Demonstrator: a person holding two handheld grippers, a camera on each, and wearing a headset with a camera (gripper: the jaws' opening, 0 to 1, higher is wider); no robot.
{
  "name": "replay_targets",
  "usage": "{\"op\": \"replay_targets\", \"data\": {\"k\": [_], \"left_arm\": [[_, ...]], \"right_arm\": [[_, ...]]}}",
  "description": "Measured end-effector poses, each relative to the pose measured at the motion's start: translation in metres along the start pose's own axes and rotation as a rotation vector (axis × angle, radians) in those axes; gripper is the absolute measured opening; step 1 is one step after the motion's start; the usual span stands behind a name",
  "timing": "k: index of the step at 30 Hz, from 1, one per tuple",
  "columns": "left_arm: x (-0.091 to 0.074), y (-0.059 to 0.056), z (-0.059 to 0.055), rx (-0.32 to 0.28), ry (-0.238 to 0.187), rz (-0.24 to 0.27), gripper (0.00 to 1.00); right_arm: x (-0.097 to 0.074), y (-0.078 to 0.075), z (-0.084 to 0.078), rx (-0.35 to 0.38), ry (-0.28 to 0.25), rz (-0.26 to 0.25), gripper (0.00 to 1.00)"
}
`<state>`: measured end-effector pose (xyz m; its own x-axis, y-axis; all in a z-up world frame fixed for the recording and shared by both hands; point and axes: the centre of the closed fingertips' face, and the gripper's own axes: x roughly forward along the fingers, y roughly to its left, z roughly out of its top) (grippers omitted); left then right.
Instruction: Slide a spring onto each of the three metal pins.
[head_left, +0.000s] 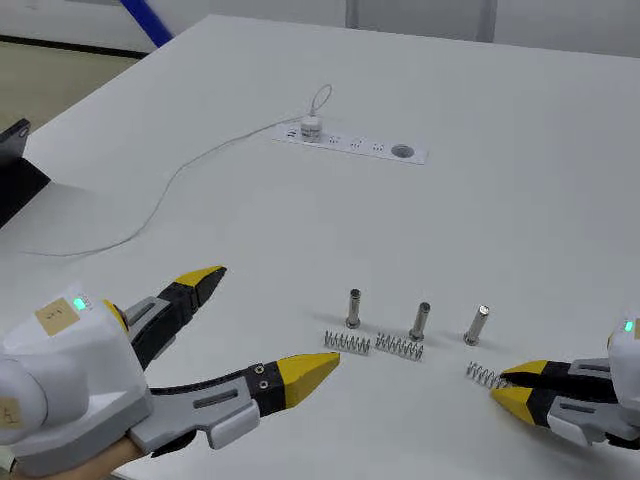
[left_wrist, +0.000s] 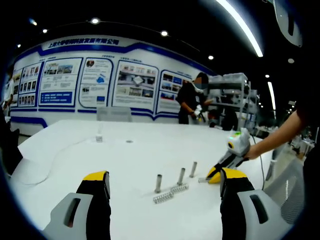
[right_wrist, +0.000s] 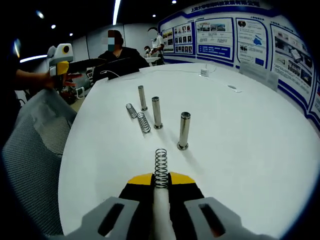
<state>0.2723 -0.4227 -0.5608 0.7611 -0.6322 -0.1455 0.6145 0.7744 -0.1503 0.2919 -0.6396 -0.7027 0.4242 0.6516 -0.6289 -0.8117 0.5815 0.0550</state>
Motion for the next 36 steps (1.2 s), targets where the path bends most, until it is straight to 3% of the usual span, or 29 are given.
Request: {"op": "replay_targets", "data": {"k": [13, 14, 22, 26, 32, 36], "left_arm": [[0.003, -0.013, -0.004, 0.050, 0.028, -0.054, 0.85], [0.003, -0.015, -0.006, 0.073, 0.039, -0.064, 0.85], [0.007, -0.029, -0.006, 0.090, 0.053, -0.124, 0.84], [0.013, -0.036, 0.005, 0.083, 0.034, -0.156, 0.82], [0.032, -0.062, 0.024, 0.129, 0.020, -0.283, 0.76], [0.042, -0.071, 0.031, 0.164, 0.026, -0.331, 0.70]], "right_arm": [[-0.009, 0.006, 0.000, -0.017, 0.049, -0.021, 0.11], [-0.012, 0.008, 0.004, -0.025, 0.043, -0.022, 0.11], [-0.034, 0.022, 0.045, -0.099, -0.031, 0.017, 0.11], [-0.043, 0.027, 0.062, -0.150, -0.036, 0.027, 0.11], [-0.057, 0.046, 0.096, -0.264, -0.066, 0.074, 0.11], [-0.066, 0.061, 0.117, -0.317, -0.097, 0.115, 0.11]]}}
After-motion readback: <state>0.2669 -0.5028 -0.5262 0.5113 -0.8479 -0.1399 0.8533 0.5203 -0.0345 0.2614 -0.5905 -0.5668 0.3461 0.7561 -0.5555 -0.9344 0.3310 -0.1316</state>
